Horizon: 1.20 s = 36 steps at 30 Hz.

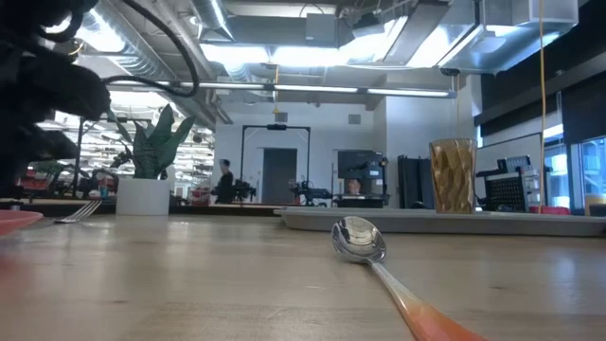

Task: Pick and place plate/cup/fork/spoon on tray
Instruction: Put the pink plate on the gray serving tray to the bottom left of the orange glass

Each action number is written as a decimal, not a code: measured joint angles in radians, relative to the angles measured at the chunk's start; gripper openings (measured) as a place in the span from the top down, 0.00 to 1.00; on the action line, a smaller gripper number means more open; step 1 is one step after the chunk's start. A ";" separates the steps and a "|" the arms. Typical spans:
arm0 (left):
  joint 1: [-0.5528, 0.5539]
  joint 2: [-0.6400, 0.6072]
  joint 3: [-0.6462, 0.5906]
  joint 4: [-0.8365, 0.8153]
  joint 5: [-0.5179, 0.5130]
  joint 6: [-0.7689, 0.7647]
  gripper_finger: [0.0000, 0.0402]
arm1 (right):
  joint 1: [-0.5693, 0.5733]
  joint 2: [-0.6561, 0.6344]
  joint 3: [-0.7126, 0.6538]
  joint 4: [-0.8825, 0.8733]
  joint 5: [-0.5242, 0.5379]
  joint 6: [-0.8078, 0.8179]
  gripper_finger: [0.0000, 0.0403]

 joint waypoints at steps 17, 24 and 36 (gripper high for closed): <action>-0.025 0.115 0.001 0.057 0.002 0.003 0.89 | 0.000 0.000 0.000 0.000 0.000 0.000 0.82; -0.025 0.116 0.001 0.061 0.009 0.004 0.89 | 0.000 0.000 0.000 0.001 0.000 0.000 0.82; -0.026 0.118 0.001 0.078 -0.031 0.000 1.00 | 0.000 0.000 0.000 0.001 0.000 0.000 0.82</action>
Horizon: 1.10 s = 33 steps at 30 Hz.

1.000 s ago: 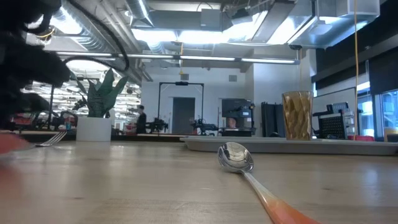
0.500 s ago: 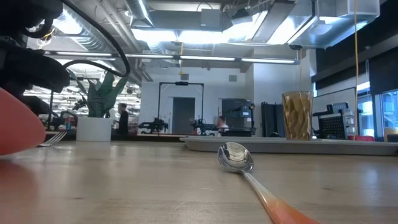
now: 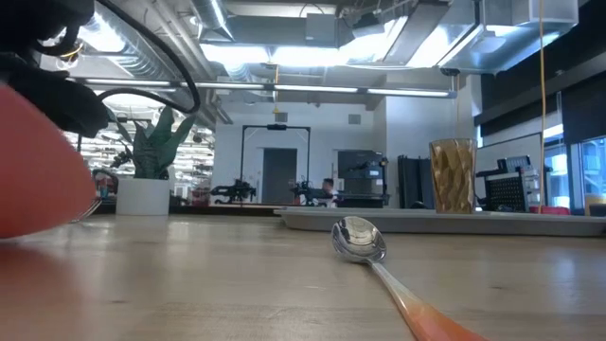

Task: Pick and place plate/cup/fork/spoon on tray
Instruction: Put the pink plate on the gray serving tray to the bottom left of the orange glass

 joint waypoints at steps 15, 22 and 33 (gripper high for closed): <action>0.086 0.000 0.114 -0.133 -0.171 0.033 1.00 | 0.000 0.000 0.000 0.000 0.000 0.000 0.82; 0.110 0.000 0.154 -0.190 -0.150 0.107 1.00 | 0.000 0.000 0.000 0.000 0.000 0.000 0.82; 0.152 0.000 0.154 -0.190 -0.127 0.087 0.94 | 0.000 0.000 0.000 0.000 0.000 0.000 0.82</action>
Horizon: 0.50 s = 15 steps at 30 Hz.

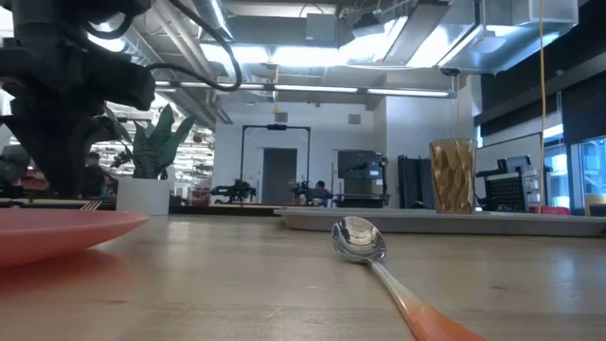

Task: Pick and place plate/cup/fork/spoon on tray
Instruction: Put the pink plate on the gray serving tray to the bottom left of the orange glass

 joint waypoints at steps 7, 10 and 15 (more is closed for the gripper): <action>0.043 0.047 0.000 -0.006 0.084 0.019 0.87 | 0.000 0.000 0.000 0.000 0.000 0.000 0.82; 0.046 0.074 0.001 -0.003 0.085 0.080 0.86 | 0.000 0.000 0.000 0.000 0.000 0.000 0.82; 0.046 0.091 0.001 0.000 0.086 0.115 0.87 | 0.000 0.000 0.000 0.000 0.000 0.000 0.82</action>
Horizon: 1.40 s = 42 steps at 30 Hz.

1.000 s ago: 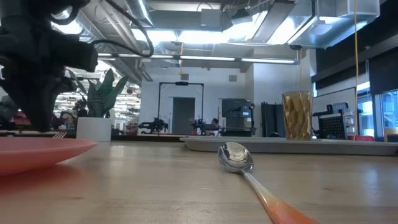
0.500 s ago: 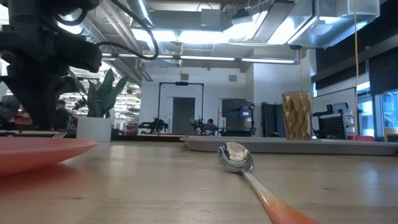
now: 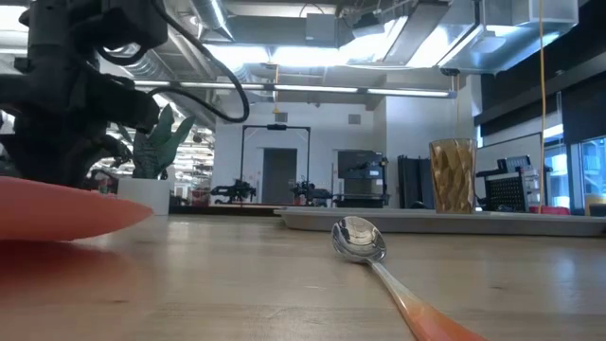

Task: Pick and place plate/cup/fork/spoon on tray
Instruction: Put the pink plate on the gray serving tray to the bottom left of the orange glass

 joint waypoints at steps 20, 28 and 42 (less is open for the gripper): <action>-0.003 0.000 0.000 0.059 0.071 -0.013 0.87 | 0.000 0.000 0.000 0.000 0.000 0.000 0.82; -0.007 0.048 0.000 0.068 0.074 -0.018 0.87 | 0.000 0.000 0.000 0.000 0.000 0.000 0.82; -0.002 0.111 0.003 0.073 0.115 0.011 0.97 | 0.000 0.000 0.000 0.000 0.000 0.000 0.82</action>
